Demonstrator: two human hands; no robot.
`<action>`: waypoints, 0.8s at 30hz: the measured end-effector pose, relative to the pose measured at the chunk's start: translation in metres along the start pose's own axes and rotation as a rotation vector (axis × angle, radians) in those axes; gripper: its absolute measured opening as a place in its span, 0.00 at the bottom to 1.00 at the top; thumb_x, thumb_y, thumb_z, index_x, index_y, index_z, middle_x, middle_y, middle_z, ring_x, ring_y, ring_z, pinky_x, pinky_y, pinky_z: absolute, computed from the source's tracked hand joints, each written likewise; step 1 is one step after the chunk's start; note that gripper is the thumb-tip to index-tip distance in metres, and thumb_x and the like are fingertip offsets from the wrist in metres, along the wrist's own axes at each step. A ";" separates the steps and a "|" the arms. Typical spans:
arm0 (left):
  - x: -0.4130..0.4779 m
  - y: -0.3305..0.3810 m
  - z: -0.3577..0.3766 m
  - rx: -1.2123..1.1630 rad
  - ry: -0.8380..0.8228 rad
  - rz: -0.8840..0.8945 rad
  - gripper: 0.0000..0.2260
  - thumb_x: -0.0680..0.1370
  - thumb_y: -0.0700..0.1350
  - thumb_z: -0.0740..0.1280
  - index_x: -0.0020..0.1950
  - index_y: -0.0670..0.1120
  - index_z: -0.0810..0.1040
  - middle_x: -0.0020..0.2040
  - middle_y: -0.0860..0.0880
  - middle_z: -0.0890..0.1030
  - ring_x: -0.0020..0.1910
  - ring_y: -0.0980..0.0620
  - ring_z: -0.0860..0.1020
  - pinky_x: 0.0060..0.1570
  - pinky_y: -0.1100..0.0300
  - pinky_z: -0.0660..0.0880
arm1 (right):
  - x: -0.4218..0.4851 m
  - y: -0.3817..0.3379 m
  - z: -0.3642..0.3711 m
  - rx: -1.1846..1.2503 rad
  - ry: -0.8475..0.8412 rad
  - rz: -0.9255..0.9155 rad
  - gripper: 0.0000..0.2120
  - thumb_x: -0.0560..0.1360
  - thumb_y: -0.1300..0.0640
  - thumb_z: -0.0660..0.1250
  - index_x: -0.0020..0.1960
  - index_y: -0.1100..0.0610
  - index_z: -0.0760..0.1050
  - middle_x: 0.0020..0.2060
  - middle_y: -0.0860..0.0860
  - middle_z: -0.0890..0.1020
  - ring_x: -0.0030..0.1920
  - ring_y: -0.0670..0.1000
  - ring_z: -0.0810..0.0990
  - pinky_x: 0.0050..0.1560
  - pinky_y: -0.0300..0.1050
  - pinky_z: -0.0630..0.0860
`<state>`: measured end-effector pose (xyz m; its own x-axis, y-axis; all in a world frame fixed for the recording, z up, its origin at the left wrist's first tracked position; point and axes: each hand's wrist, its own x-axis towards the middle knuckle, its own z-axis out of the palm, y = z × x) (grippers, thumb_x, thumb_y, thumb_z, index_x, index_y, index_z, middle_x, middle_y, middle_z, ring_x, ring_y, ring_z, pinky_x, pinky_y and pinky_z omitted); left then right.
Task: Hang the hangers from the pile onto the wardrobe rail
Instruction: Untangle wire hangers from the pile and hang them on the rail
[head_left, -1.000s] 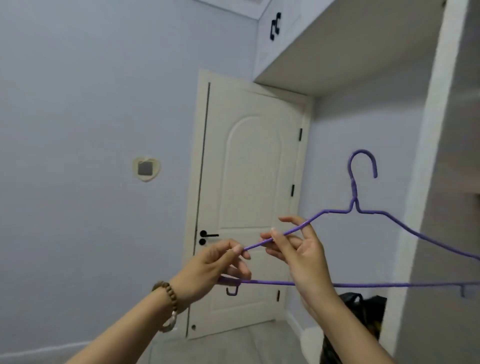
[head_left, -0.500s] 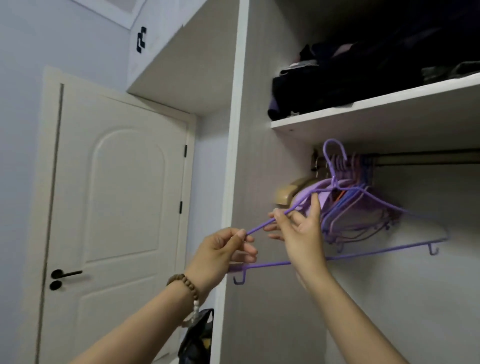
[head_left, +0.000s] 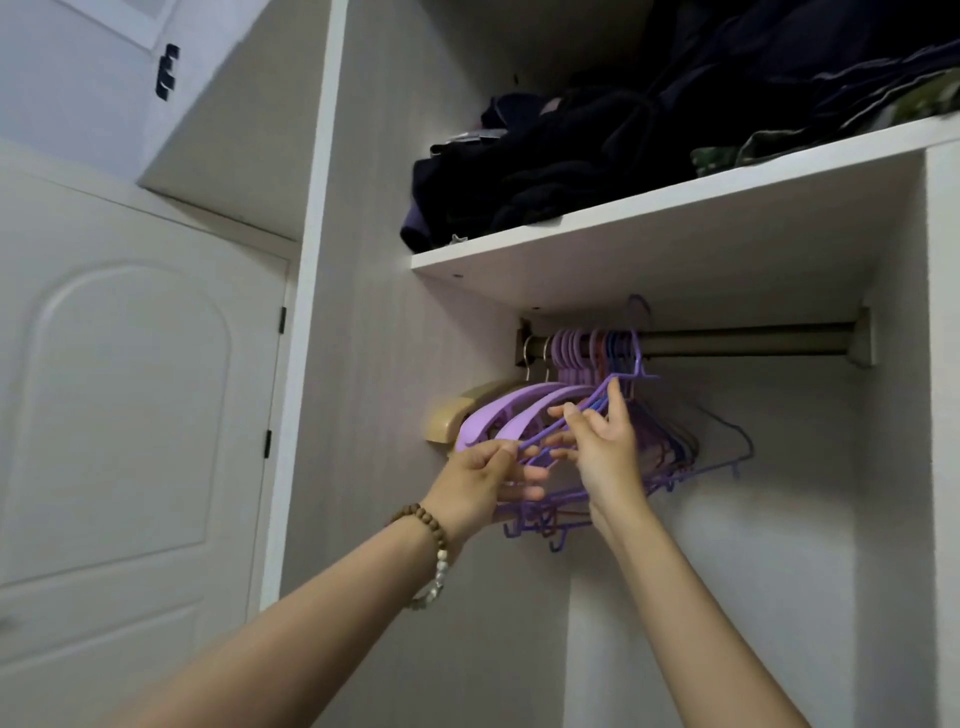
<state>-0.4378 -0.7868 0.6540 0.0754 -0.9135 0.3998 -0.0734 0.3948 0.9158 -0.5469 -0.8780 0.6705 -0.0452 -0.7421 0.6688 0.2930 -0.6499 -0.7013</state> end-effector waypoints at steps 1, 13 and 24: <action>0.007 0.001 0.004 0.000 -0.008 -0.004 0.13 0.82 0.47 0.54 0.57 0.43 0.75 0.43 0.49 0.81 0.38 0.56 0.80 0.38 0.65 0.78 | 0.007 0.001 -0.003 -0.007 0.002 0.003 0.32 0.79 0.65 0.59 0.77 0.53 0.47 0.39 0.50 0.80 0.24 0.40 0.76 0.26 0.33 0.74; 0.059 0.003 0.031 0.008 -0.050 -0.094 0.14 0.82 0.46 0.55 0.64 0.43 0.73 0.43 0.49 0.81 0.40 0.55 0.79 0.42 0.63 0.78 | 0.055 0.013 -0.028 0.024 0.017 0.131 0.31 0.79 0.65 0.57 0.77 0.53 0.48 0.41 0.52 0.80 0.30 0.46 0.74 0.27 0.34 0.74; 0.063 -0.008 0.022 0.135 -0.090 -0.165 0.14 0.80 0.46 0.60 0.61 0.41 0.77 0.50 0.45 0.82 0.42 0.53 0.80 0.48 0.60 0.76 | 0.048 0.035 -0.038 -0.026 0.056 0.218 0.31 0.78 0.65 0.60 0.76 0.55 0.50 0.38 0.52 0.78 0.29 0.46 0.73 0.24 0.33 0.73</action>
<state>-0.4548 -0.8499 0.6710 0.0086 -0.9721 0.2343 -0.2001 0.2279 0.9529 -0.5755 -0.9427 0.6689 -0.0362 -0.8731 0.4862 0.2773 -0.4762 -0.8345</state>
